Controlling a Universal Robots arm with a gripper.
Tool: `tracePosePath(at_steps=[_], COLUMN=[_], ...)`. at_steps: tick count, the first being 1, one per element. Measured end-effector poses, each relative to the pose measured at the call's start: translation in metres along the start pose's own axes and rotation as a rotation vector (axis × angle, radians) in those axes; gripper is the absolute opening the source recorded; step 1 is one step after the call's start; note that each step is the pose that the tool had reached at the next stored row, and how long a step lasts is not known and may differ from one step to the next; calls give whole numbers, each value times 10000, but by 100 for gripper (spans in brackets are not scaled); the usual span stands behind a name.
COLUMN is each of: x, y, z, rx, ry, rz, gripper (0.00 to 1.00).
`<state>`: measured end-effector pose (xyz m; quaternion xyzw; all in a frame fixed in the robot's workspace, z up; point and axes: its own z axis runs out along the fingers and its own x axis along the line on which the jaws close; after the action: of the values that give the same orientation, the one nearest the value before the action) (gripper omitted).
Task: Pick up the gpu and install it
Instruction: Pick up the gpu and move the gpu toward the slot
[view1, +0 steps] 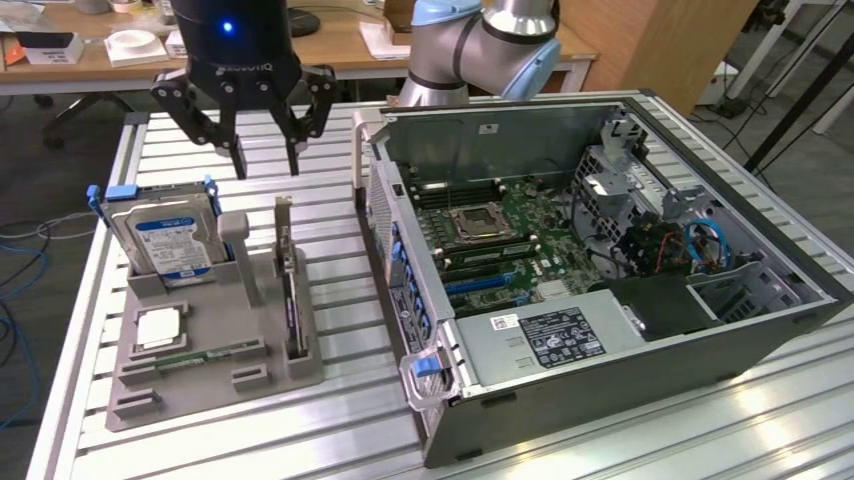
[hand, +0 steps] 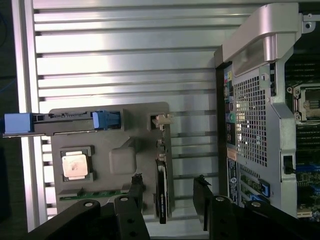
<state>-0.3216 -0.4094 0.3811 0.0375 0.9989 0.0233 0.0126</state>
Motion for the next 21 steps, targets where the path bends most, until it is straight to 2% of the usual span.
tracePosePath(at_steps=[21], x=[-1], y=[-5], z=[65], rx=[0], ry=[0], rz=[0], gripper=[53])
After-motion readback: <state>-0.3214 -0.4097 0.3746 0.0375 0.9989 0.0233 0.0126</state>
